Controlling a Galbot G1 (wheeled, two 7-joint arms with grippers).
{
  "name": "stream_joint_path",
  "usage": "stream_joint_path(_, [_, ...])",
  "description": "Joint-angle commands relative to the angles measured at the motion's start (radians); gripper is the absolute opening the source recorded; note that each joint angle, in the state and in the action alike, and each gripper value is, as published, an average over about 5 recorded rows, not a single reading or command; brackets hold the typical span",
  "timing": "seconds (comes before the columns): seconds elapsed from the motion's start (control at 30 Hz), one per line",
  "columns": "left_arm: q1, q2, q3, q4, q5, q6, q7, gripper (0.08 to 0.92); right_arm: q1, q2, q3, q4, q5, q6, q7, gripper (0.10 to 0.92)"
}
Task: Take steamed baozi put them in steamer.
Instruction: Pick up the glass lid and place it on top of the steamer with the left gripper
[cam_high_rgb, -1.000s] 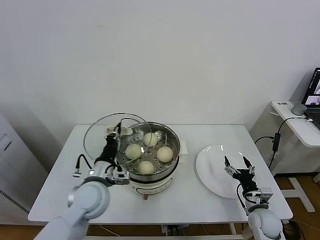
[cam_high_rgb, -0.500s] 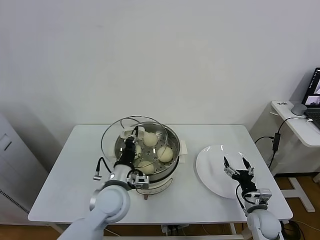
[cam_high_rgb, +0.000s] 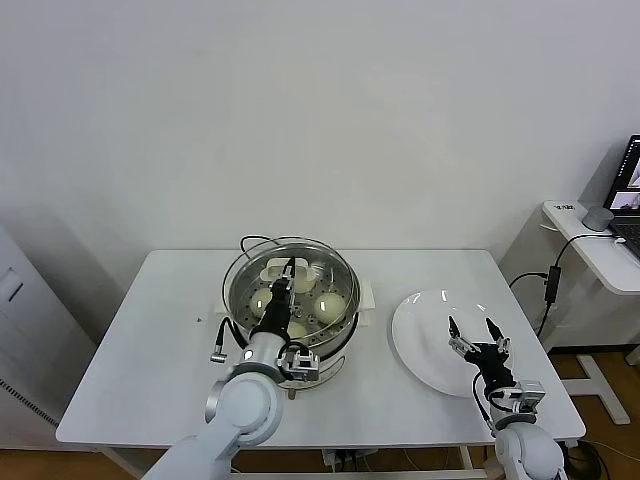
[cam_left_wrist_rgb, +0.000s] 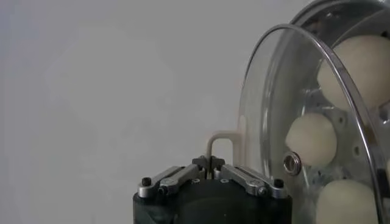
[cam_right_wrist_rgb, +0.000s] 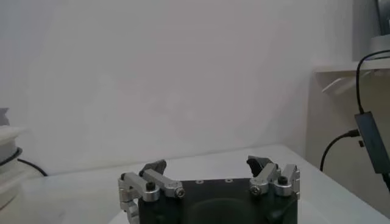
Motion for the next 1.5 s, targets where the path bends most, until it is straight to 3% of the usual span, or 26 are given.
stream_joint_path(0.03, [-0.003,-0.027,0.009,0.045,0.011,-0.004,-0.013,0.104,-0.002,0.004,0.001,0.000,-0.001,0.001,-0.002,0.823])
stream_joint_path(1.2, [0.013,-0.051,-0.004,0.109,-0.069,0.003,-0.087,0.104,-0.008,0.005,0.008,-0.009,-0.003,0.003,-0.009,0.823])
stream_joint_path(1.33, [0.037,-0.039,-0.023,0.065,-0.129,0.007,-0.107,0.112,-0.007,0.006,0.008,-0.010,-0.003,0.003,-0.011,0.823])
stream_joint_path(1.5, [0.105,0.018,-0.079,-0.097,-0.303,-0.024,-0.086,0.230,-0.005,0.007,0.008,-0.017,-0.003,0.006,-0.016,0.823])
